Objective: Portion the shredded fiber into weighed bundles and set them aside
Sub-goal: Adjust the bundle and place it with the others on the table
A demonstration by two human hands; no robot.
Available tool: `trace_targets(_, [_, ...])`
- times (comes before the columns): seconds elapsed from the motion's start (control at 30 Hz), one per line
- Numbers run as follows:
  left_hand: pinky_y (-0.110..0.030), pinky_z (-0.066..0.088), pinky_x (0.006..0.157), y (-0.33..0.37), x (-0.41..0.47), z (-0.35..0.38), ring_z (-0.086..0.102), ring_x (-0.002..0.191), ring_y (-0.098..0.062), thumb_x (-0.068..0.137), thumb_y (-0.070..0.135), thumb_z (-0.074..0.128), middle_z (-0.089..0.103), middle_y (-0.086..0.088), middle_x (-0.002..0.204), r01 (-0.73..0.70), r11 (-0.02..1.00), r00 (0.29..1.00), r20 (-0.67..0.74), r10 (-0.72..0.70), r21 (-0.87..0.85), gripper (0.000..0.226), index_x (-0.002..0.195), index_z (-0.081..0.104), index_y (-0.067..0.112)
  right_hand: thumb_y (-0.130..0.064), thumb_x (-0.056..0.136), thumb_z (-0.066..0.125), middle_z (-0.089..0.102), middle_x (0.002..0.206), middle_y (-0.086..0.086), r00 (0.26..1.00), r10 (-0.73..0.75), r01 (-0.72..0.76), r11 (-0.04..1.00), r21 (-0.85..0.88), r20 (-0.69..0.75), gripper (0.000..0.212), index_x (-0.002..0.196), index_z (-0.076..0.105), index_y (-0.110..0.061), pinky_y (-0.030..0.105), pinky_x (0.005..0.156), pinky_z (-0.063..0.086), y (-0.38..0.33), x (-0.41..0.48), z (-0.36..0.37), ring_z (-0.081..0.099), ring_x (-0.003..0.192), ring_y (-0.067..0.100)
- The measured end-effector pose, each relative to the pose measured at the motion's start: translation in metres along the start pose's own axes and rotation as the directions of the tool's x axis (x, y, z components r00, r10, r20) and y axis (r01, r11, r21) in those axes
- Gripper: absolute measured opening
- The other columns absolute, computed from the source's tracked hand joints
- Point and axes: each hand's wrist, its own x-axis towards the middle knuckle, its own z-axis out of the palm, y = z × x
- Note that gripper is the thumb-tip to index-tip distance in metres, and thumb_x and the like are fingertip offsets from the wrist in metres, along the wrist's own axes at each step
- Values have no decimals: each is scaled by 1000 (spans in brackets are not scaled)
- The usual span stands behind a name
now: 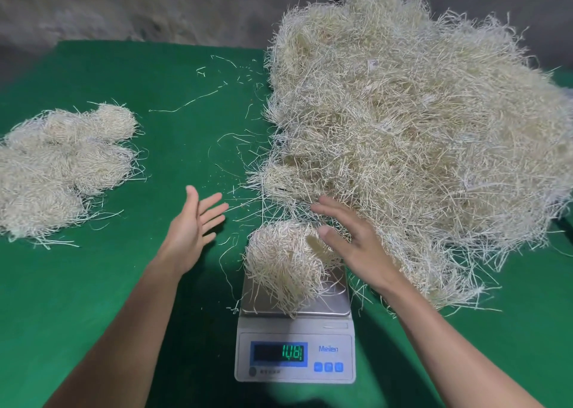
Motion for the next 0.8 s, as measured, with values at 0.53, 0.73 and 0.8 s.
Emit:
trace_targets(0.53, [-46, 26, 109, 21, -10, 23, 54, 118, -12, 92, 65, 17, 64, 9, 121, -93, 996, 994, 55, 93, -14, 58, 117, 59, 34, -26, 93, 55, 35, 146, -12, 996, -76, 74, 995, -71, -36, 32, 121, 47, -40, 54, 116, 15, -5, 4, 4, 27, 138, 8])
trace_targets(0.73, [-45, 28, 108, 20, -9, 26, 54, 117, -12, 94, 62, 18, 64, 8, 121, -88, 996, 995, 55, 87, 11, 58, 122, 57, 30, -24, 92, 56, 33, 143, -17, 997, -72, 70, 995, -77, -22, 35, 118, 44, -45, 47, 116, 15, -4, 5, 4, 27, 138, 8])
trace_targets(0.8, [-45, 28, 108, 19, -10, 27, 54, 117, -12, 95, 60, 18, 63, 7, 122, -83, 996, 995, 56, 81, 27, 59, 126, 55, 27, -23, 92, 56, 33, 142, -17, 997, -71, 69, 994, -82, -18, 36, 117, 44, -46, 44, 116, 15, -3, 5, 4, 28, 137, 9])
